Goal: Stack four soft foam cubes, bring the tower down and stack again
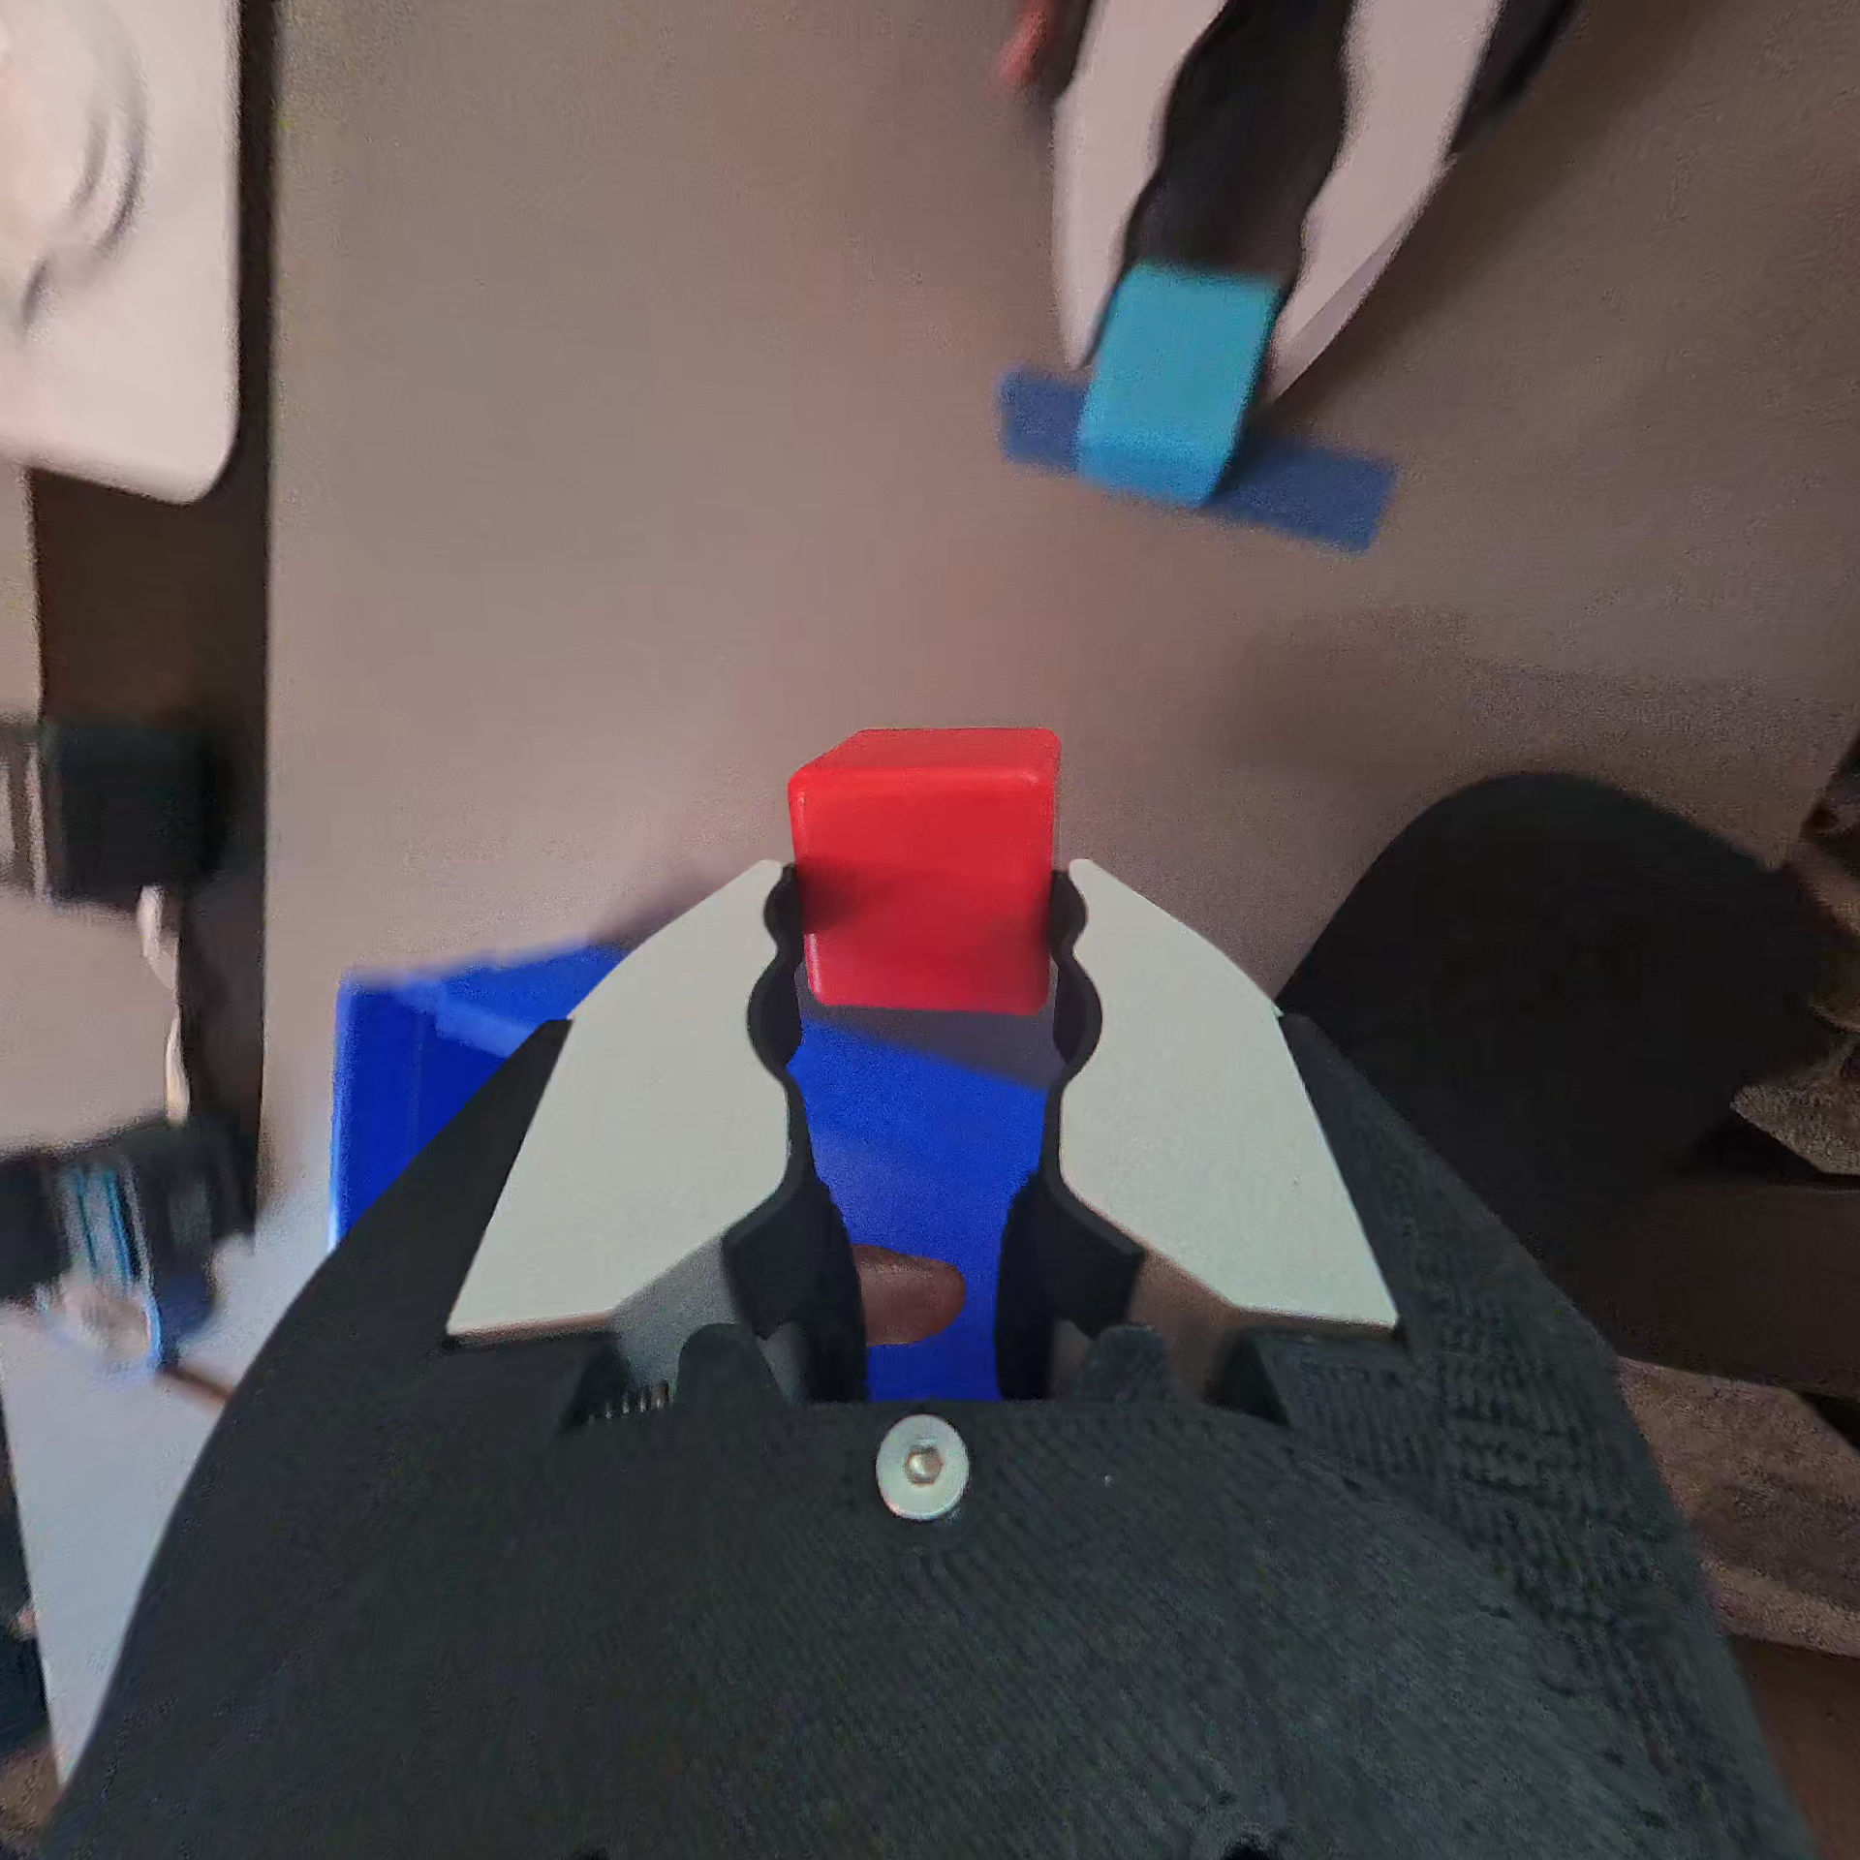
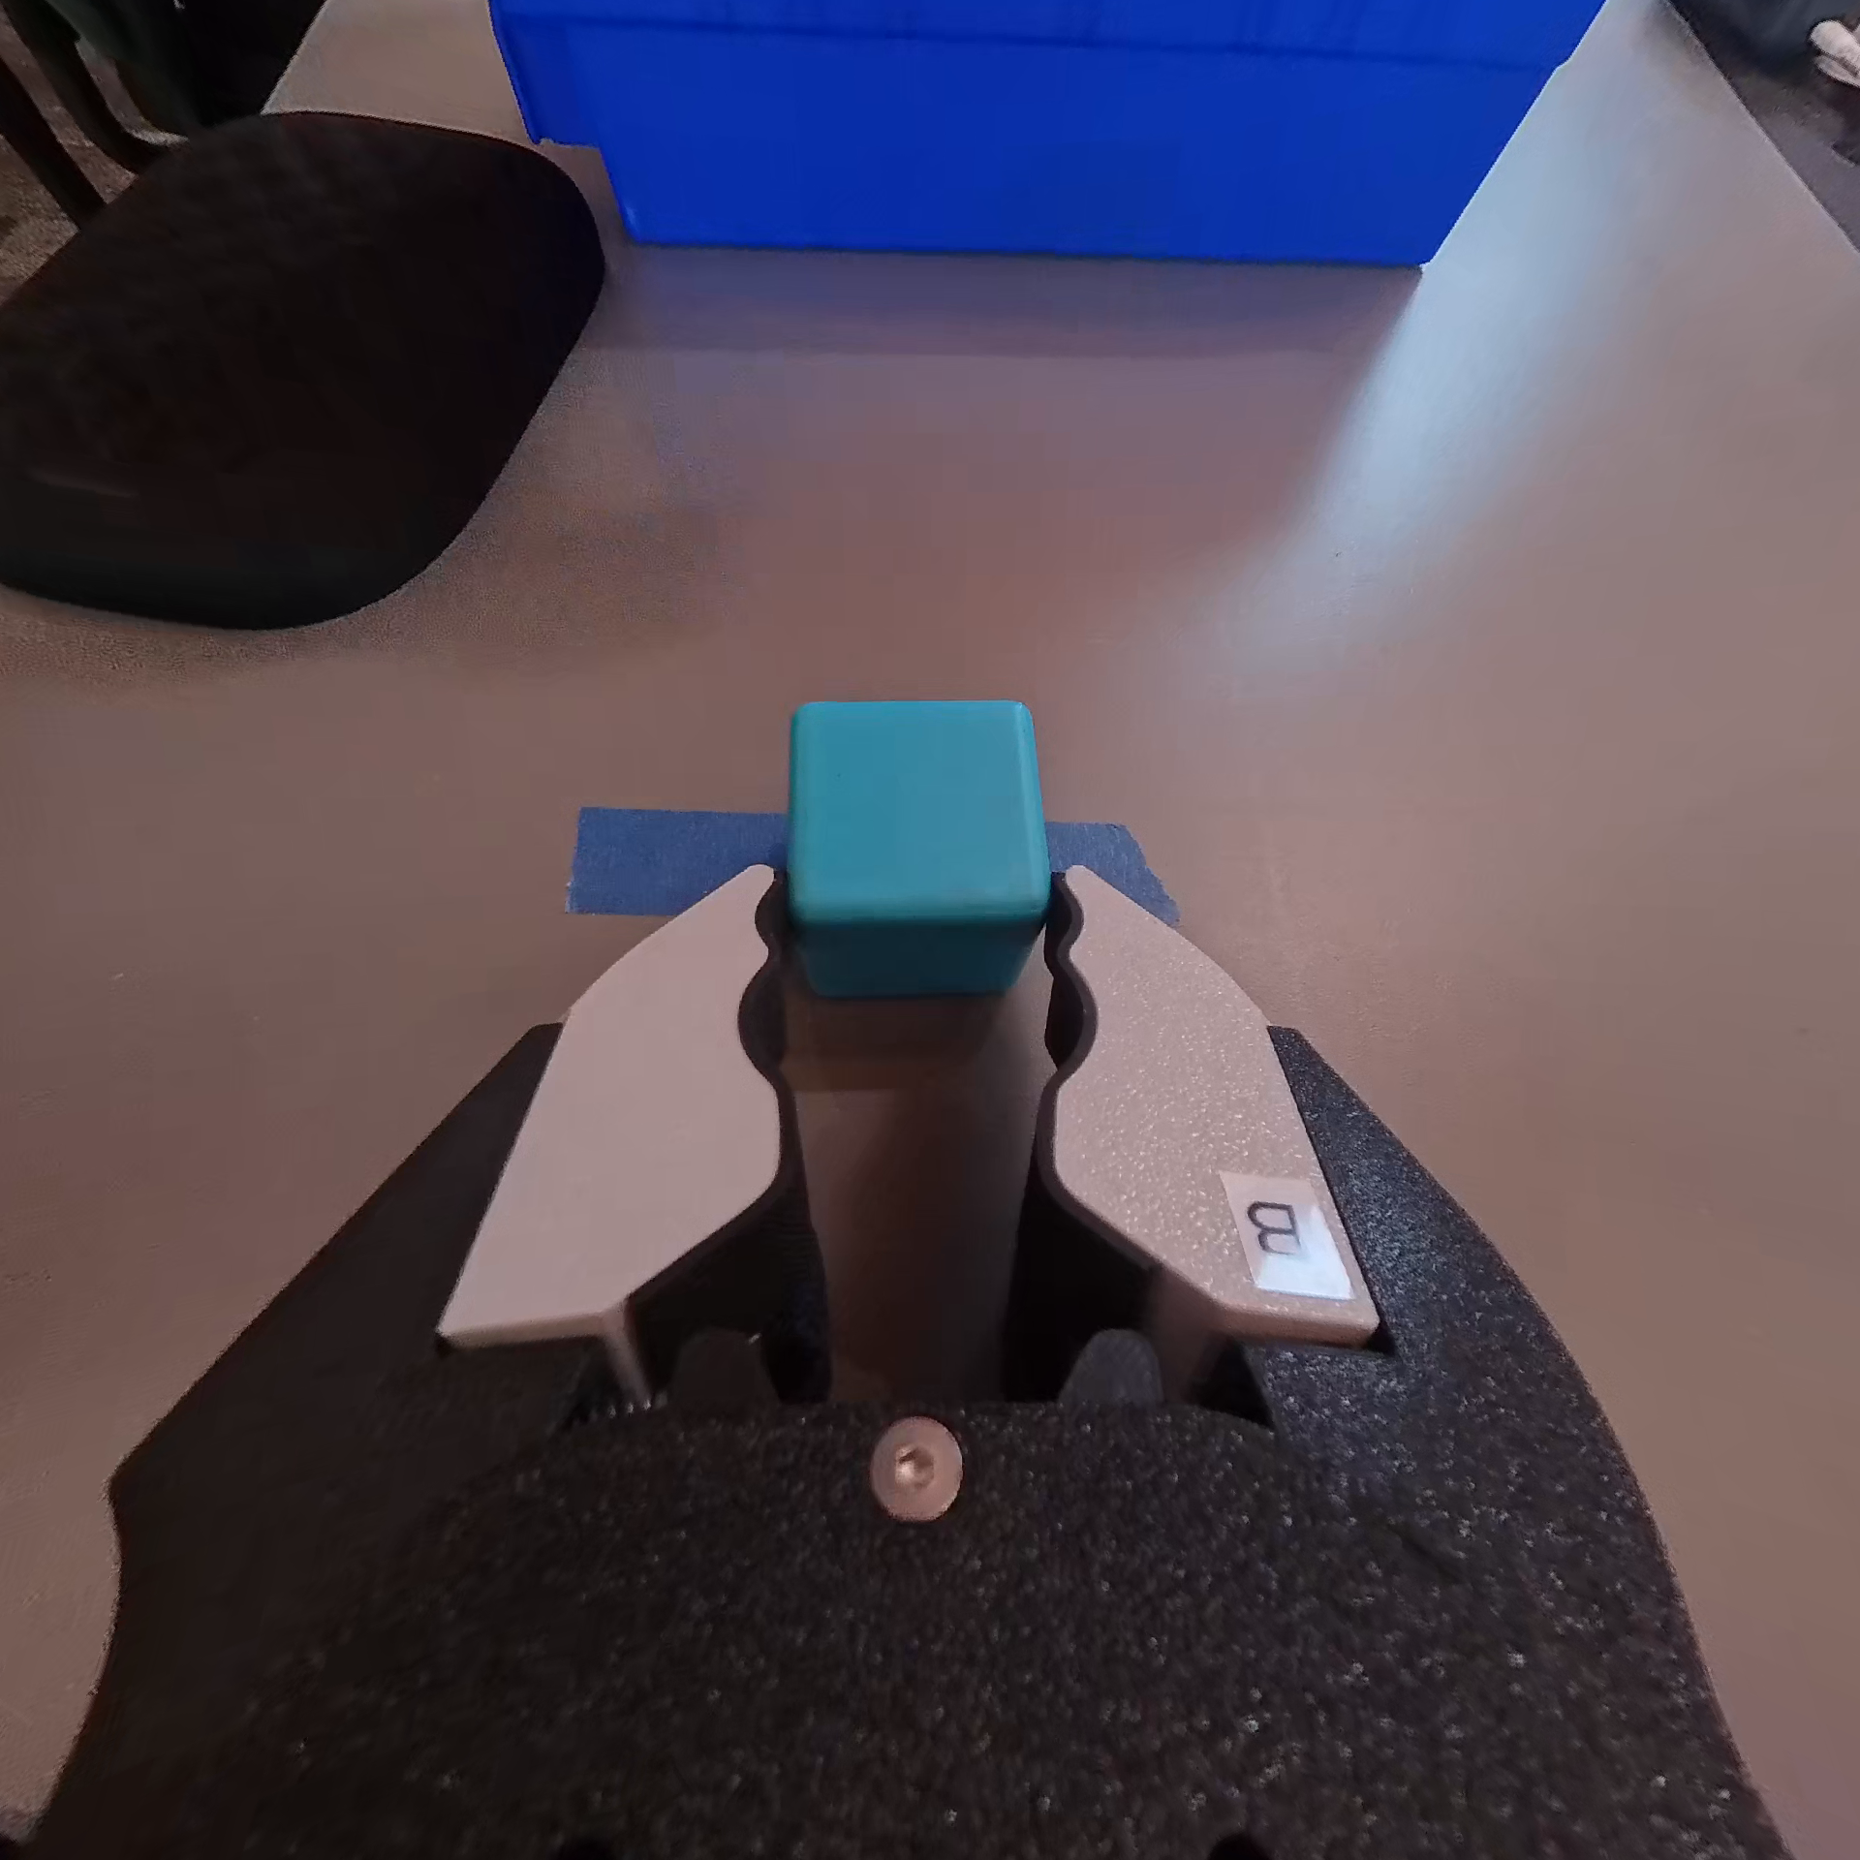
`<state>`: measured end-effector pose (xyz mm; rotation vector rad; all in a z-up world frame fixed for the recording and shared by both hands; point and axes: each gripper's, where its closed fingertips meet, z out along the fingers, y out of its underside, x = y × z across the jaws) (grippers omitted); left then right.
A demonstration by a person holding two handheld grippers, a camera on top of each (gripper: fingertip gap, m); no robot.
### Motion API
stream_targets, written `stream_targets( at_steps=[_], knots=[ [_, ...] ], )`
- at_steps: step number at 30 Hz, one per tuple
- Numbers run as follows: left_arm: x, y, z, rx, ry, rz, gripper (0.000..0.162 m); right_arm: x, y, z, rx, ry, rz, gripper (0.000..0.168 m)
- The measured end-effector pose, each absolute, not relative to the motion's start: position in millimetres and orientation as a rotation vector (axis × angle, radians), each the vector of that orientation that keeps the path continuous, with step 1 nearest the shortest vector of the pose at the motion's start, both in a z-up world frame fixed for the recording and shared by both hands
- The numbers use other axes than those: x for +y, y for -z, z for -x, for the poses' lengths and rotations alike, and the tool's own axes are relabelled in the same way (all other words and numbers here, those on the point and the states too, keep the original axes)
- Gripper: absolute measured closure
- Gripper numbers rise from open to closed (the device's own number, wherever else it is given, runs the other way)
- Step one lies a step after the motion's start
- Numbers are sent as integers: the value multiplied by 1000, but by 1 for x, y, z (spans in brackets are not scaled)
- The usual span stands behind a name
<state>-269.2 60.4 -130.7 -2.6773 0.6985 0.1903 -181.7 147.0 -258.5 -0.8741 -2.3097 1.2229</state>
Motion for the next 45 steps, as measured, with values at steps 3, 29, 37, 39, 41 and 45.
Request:
stream_targets(
  at_steps=[3, 29, 37, 39, 41, 45],
  knots=[
    [102, 157, 224, 889, -92, 2644, 114, 147, 258, 182, -2309, -1222, 875, 120],
    [147, 217, 184, 1107, -126, 2682, 114, 146, 258, 184, -2314, -1232, 877, 119],
    [146, 218, 185, 1082, -137, 2685, 114, 146, 228, 187, -2158, -1396, 857, 117],
    [146, 218, 185, 1074, -137, 2680, 114, 146, 229, 187, -2154, -1364, 840, 119],
    [147, 218, 184, 1059, -126, 2661, 114, 146, 229, 186, -2164, -1359, 848, 119],
    [139, 193, 200, 846, -90, 2578, 90, 146, 230, 186, -2167, -1353, 843, 120]
  ],
)
